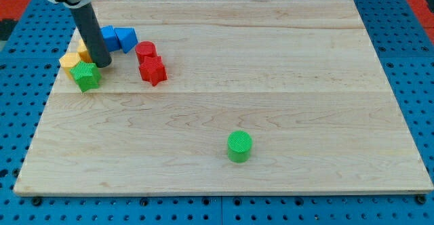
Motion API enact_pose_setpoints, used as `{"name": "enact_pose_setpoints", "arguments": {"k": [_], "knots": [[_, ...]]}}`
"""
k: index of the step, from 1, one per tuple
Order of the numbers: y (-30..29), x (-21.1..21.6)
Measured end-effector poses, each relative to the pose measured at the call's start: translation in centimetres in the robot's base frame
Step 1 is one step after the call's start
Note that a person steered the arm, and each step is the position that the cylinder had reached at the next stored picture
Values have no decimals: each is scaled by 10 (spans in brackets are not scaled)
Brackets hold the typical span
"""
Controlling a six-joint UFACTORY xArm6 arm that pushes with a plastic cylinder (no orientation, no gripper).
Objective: Push the green star left and slightly up
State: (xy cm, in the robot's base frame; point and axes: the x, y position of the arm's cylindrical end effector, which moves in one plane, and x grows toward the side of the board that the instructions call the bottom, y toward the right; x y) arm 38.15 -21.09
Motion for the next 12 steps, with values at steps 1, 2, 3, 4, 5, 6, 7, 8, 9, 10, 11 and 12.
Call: {"name": "enact_pose_setpoints", "arguments": {"k": [1,2,3,4,5,6,7,8,9,10,11,12], "knots": [[0,28],[6,41],[36,47],[48,90],[18,113],[-42,113],[-88,98],[-94,64],[-81,42],[-51,38],[-41,38],[-52,38]]}}
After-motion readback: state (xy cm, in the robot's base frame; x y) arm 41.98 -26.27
